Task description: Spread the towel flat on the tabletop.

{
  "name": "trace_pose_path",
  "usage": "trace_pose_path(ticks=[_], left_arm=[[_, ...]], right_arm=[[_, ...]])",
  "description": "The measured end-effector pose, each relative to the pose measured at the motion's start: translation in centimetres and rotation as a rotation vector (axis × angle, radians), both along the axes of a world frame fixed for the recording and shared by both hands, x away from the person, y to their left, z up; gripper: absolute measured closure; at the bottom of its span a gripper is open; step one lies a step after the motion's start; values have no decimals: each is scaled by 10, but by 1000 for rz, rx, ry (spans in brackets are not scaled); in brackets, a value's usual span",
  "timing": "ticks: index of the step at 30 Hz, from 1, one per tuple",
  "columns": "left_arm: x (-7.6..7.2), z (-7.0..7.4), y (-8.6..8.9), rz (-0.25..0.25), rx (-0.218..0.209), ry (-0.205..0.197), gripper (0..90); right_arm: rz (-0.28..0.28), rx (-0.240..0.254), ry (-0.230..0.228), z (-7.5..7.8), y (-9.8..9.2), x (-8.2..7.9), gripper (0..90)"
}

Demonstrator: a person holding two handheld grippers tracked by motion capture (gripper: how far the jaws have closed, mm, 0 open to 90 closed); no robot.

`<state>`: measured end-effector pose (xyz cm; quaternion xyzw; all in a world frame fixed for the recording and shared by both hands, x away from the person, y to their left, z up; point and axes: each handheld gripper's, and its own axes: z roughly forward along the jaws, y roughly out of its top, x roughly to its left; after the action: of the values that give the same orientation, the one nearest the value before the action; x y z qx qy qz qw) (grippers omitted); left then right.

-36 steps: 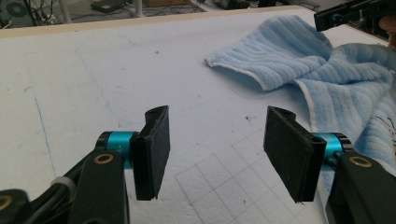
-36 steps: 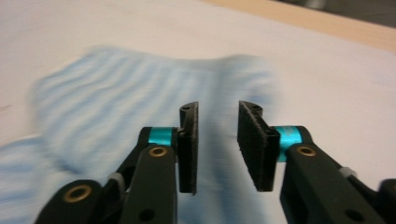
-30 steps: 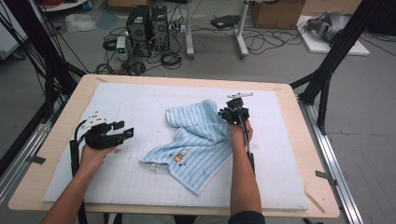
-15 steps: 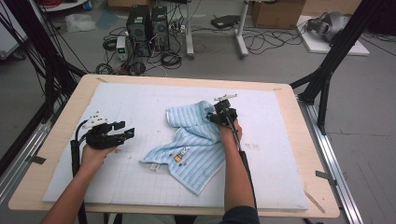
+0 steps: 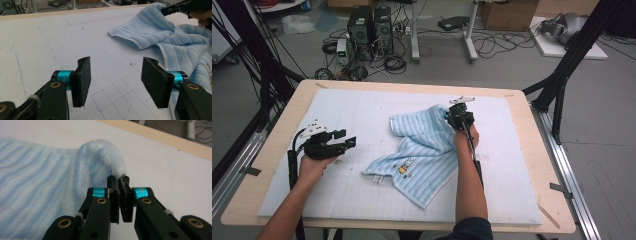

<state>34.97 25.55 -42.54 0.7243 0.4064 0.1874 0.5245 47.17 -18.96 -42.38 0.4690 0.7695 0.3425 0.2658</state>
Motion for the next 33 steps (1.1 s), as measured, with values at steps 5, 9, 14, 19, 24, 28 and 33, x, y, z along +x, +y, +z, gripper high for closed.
trace_pose_path(ticks=[5,9,14,19,24,28,33], left_arm=[[0,-1,-3,-7,6,3,412],[5,-1,-6,-13,8,2,412],[11,4,-20,-49,2,-5,412],[26,9,-43,-62,-18,7,413],[45,11,-69,-74,-32,21,414],[62,8,-92,-45,-2,64,413],[88,4,-121,-36,-8,102,414]], right_arm=[[-178,-66,5,-1,-28,2,882],[-270,-87,-10,0,-43,1,870],[-227,-34,-30,4,-45,-7,647],[-200,19,-63,14,-57,-28,471],[-171,74,-64,17,-77,-58,403],[-140,111,-59,15,-88,-84,340],[-99,139,-51,14,-94,-110,315]])
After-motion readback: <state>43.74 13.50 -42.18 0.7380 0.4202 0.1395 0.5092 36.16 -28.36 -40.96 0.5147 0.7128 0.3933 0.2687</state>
